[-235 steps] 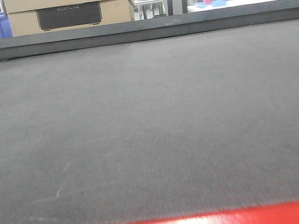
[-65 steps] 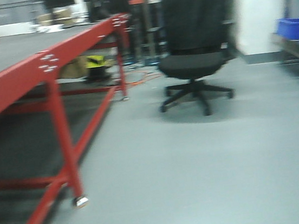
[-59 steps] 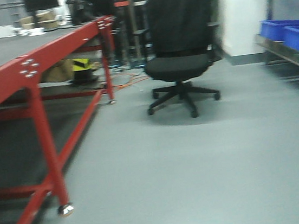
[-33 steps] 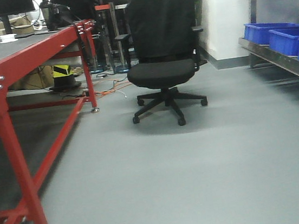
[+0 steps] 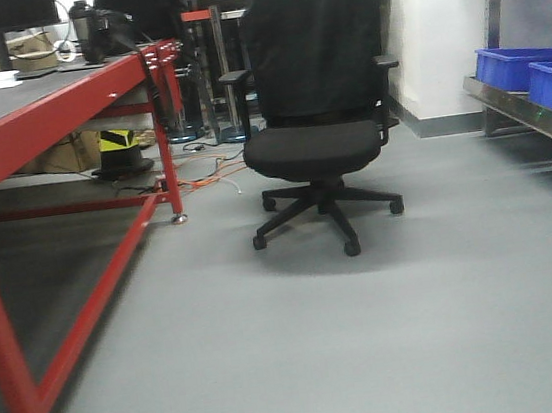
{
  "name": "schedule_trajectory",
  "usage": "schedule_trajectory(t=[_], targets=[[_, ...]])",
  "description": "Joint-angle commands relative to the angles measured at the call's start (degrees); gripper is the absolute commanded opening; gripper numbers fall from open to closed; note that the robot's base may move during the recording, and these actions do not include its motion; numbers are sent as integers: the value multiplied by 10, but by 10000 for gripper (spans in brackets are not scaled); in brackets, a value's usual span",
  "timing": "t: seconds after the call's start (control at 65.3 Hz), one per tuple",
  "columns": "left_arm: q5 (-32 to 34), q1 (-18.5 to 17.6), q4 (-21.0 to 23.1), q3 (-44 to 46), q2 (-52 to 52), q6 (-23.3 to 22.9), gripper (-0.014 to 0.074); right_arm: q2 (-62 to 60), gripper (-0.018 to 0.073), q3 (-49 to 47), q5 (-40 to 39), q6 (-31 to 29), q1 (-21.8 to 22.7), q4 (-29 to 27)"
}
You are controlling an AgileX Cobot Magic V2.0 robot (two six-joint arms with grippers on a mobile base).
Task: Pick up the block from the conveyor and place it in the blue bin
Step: 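Drive the base away from the conveyor holding both bricks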
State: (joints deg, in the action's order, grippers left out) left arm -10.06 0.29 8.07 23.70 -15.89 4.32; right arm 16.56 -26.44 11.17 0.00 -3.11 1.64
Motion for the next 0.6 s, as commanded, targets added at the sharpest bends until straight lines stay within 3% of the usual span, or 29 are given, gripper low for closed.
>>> schedule_trajectory(t=[0.0,0.582], targets=[[8,0,5,0,3,0,-111,-2,-162,-4,-13,0,0,7],[8,0,5,0,3,0,-111,-2,-162,-4,-13,0,0,7]])
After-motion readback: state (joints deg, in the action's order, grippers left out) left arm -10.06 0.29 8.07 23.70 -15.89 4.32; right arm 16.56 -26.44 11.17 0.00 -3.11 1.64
